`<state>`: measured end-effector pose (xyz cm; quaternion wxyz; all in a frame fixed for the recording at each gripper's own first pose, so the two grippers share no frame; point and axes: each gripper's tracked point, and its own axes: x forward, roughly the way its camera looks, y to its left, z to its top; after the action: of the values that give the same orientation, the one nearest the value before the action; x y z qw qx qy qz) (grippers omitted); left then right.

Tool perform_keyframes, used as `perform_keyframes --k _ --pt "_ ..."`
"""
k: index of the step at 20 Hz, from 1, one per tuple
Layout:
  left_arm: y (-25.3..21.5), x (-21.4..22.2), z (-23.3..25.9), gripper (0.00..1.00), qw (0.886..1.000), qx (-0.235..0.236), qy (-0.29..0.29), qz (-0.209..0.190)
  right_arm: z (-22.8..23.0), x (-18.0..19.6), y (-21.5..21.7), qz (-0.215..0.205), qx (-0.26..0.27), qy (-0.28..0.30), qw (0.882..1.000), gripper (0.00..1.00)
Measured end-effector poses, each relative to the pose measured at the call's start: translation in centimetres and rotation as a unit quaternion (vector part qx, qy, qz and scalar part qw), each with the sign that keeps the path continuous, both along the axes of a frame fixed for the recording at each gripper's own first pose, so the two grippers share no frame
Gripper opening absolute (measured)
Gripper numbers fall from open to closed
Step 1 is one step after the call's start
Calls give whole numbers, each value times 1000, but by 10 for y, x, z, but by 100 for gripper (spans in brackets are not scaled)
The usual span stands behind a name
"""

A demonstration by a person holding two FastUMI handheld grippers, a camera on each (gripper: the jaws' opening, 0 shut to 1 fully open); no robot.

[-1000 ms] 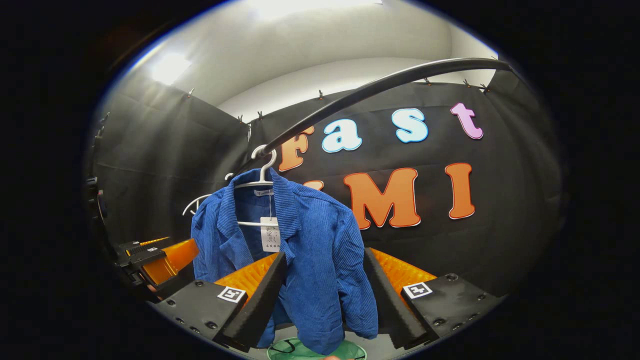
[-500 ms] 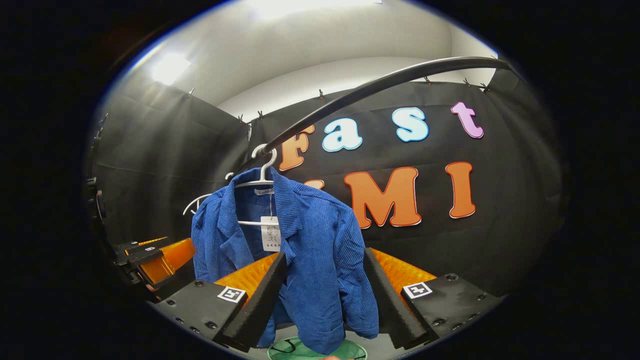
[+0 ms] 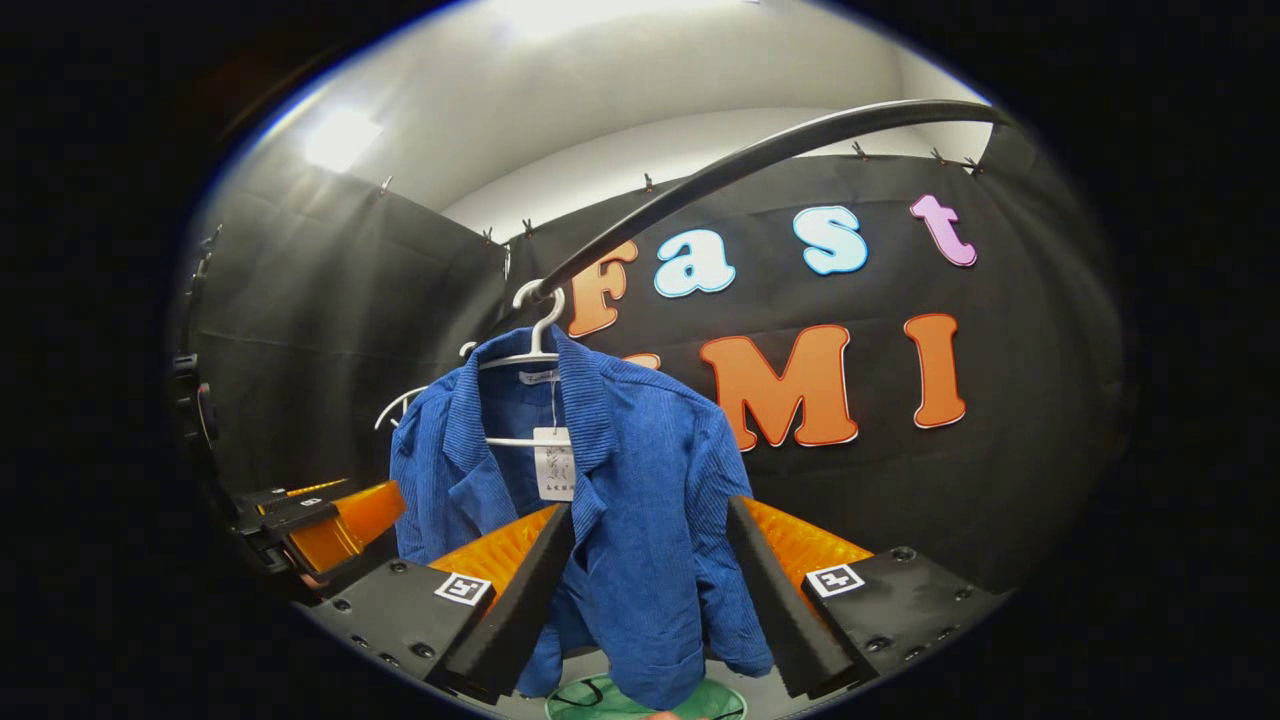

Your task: Grasp the clothes on the hanger with both hands and then place them into the laundry hamper below.

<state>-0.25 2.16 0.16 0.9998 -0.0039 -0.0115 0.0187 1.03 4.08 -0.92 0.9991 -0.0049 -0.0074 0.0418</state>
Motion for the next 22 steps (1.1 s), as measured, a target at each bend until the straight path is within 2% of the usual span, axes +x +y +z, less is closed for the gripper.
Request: perform_keyframes --k 5,6,7,10,13,15,16,18,19,20,21,22 --pt "-4 2 0 95 1000 0 -15 -7 -20 -2 8 12 -8 7 1000 99" --pt "-5 1 1 92 1000 2 -19 -8 -24 -3 9 13 -5 10 1000 99" --pt "-5 2 1 95 1000 4 -19 -8 -27 -4 9 14 0 13 1000 99" --pt "-5 -2 -6 92 1000 13 -7 -11 -35 4 6 14 2 23 1000 99" --pt "0 -4 -9 98 1000 21 -4 -8 -40 20 4 13 12 31 999 99" --pt "6 -1 -12 98 1000 27 -1 0 -42 33 7 20 17 32 999 99" --pt "10 0 -13 95 1000 31 0 3 -43 39 10 26 17 33 999 99" --pt "17 4 -17 98 999 37 4 10 -45 55 26 45 11 30 998 98" --pt "19 6 -21 95 999 37 8 12 -49 63 32 48 5 33 998 97" --pt "21 10 -24 92 999 35 12 12 -54 72 38 45 -1 37 998 97" --pt "22 13 -27 98 999 33 15 12 -60 84 42 35 -3 43 998 97" --pt "24 16 -29 95 999 30 16 13 -69 96 43 19 -2 52 998 97"
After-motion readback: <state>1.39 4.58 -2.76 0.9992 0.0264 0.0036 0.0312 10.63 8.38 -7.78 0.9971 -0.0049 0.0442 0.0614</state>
